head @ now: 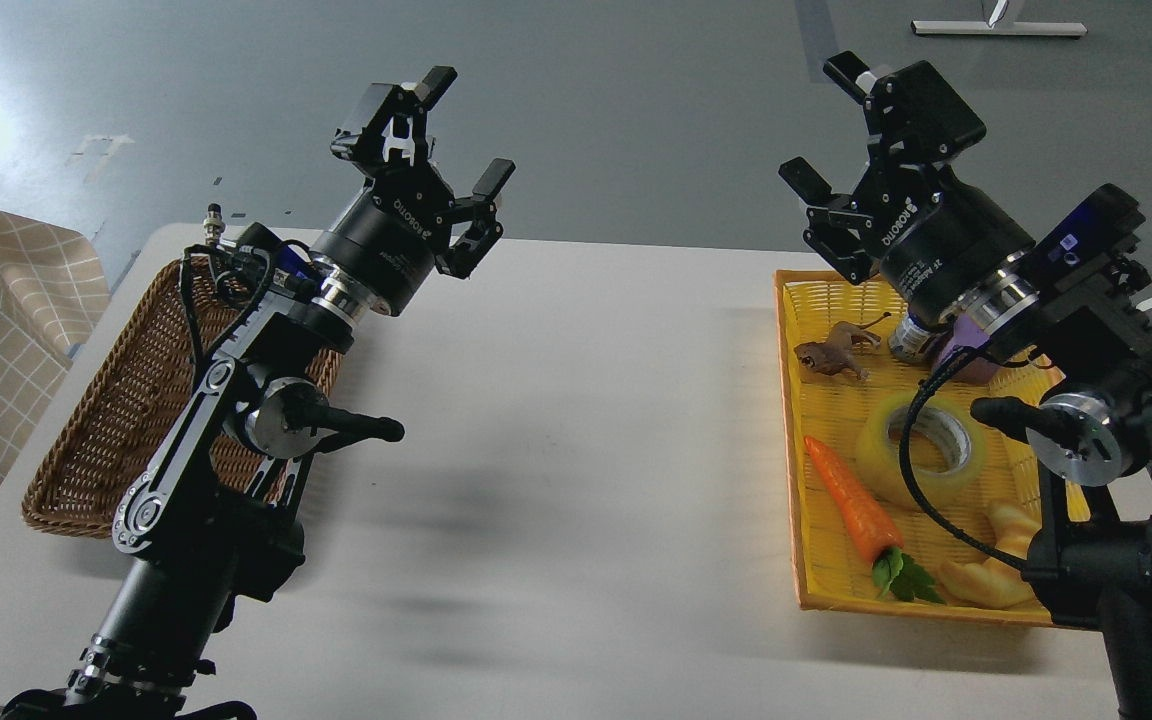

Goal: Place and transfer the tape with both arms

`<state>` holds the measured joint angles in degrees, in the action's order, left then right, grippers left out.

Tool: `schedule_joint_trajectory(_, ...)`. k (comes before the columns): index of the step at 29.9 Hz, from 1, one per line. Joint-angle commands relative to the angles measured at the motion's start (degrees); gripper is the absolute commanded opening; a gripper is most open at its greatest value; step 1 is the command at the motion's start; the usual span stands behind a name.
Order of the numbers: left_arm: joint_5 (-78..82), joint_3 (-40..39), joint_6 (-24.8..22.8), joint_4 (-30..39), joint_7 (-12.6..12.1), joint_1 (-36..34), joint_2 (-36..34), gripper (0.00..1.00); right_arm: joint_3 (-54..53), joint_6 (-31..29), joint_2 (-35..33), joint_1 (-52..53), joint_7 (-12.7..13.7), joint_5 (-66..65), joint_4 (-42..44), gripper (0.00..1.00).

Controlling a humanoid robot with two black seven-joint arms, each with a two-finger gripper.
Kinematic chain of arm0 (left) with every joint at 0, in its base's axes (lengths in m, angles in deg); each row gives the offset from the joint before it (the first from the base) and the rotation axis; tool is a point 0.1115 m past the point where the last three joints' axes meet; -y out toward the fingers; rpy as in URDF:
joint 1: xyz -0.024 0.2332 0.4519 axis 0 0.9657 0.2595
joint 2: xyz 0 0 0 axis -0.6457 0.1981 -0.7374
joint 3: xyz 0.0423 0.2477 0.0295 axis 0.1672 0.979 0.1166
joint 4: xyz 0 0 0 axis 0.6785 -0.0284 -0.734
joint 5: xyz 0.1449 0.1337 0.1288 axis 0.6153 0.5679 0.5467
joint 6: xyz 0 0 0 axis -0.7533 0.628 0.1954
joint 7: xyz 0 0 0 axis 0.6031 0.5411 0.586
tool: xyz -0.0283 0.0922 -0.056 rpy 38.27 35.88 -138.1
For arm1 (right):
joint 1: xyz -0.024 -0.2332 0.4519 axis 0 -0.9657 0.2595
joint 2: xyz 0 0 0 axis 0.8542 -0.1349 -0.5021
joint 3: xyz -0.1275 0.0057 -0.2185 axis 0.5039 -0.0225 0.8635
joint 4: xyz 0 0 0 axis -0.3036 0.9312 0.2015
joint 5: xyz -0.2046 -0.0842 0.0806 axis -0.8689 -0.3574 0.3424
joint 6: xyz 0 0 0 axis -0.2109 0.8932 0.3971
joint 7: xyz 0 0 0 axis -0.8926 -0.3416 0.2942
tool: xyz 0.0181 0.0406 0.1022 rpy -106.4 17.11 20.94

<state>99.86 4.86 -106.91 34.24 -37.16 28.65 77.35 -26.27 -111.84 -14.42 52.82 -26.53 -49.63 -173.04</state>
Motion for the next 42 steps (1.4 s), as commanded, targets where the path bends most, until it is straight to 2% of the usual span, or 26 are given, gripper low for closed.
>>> schedule_joint_trajectory(1, 0.00, 0.00, 0.12, -0.09, 0.00, 0.03, 0.00, 0.98, 0.08, 0.09, -1.56, 0.56, 0.08, -0.59, -0.04, 1.00)
schedule_joint_trajectory(10, 0.00, 0.00, 0.13, -0.09, 0.00, -0.32, 0.00, 0.98, 0.17, 0.09, -4.81, 0.47, 0.34, -6.13, -0.47, 1.00)
schedule_joint_trajectory(14, 0.00, -0.09, 0.04, -0.09, 0.00, -0.23, 0.00, 0.98, 0.43, 0.09, -9.99, 0.65, 0.34, -6.48, -0.56, 1.00)
schedule_joint_trajectory(21, 0.00, -0.09, -0.05, -0.09, 0.00, -0.14, 0.00, 0.98, 0.35, 0.00, -14.74, 0.91, 0.34, -10.26, -0.91, 1.00)
schedule_joint_trajectory(28, -0.08, -0.09, -0.23, -0.09, 0.00, -0.14, 0.00, 0.98, 0.26, 0.18, -10.36, 1.18, 0.34, -10.17, -2.76, 1.00)
schedule_joint_trajectory(34, -0.08, 0.00, -0.23, -0.09, 0.00, -0.32, 0.00, 0.98, 2.37, -0.09, -10.96, 1.00, 0.34, -11.40, -2.76, 1.00)
schedule_joint_trajectory(39, -0.08, -0.09, -0.14, -0.09, 0.00, -0.14, 0.00, 0.98, 5.87, -0.18, -23.25, 1.44, 0.25, -17.64, -3.11, 1.00)
schedule_joint_trajectory(42, -0.17, -0.09, -0.14, -0.09, 0.00, 0.03, 0.00, 0.98, 6.85, -0.18, -26.77, 1.35, 0.25, -18.60, -4.16, 1.00)
